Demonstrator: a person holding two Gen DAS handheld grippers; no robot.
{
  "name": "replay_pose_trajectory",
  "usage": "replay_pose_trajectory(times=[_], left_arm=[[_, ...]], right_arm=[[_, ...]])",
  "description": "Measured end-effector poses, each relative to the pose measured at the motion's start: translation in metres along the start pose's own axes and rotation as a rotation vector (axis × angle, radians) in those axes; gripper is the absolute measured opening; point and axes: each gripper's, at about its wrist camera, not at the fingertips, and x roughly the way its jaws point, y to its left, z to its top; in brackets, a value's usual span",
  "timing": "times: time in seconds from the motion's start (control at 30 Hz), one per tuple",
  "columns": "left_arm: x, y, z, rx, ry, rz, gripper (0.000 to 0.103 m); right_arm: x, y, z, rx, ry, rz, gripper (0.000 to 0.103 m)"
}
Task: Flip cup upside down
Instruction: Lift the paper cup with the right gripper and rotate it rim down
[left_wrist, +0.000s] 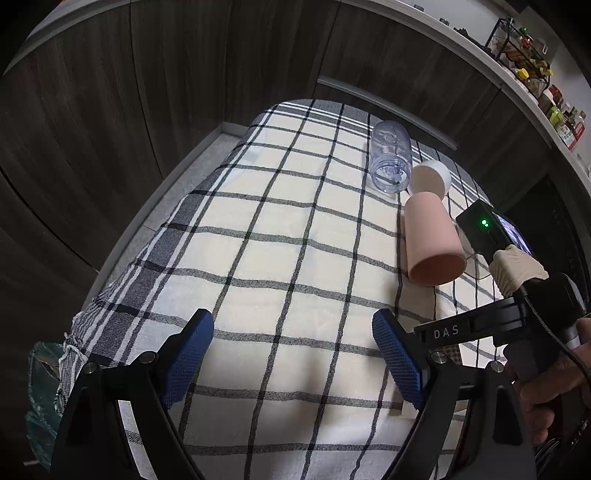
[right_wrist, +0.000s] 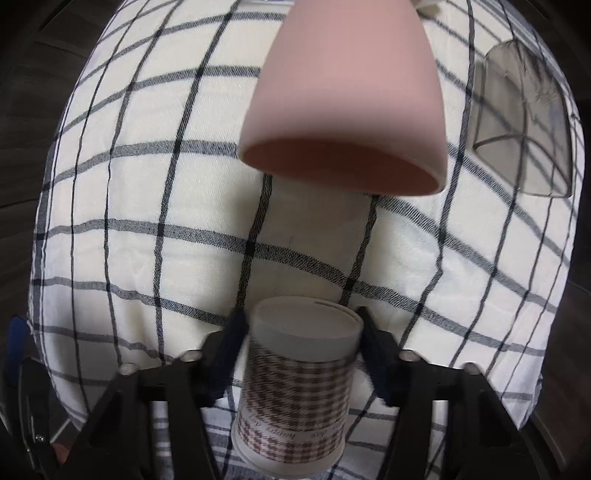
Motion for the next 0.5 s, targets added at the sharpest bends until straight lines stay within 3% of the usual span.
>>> replay_pose_trajectory(times=[0.23, 0.33, 0.5], left_arm=[[-0.009, -0.003, 0.0, 0.01, -0.027, 0.008, 0.088], [-0.015, -0.001, -0.001, 0.006, -0.046, 0.009, 0.088], [-0.019, 0.001, -0.005, -0.004, -0.085, -0.003, 0.088]], right_arm=[[-0.021, -0.007, -0.019, 0.0, -0.09, 0.032, 0.055], [-0.05, -0.005, -0.033, -0.016, -0.213, 0.047, 0.055], [-0.096, -0.013, -0.064, -0.027, -0.533, 0.065, 0.055]])
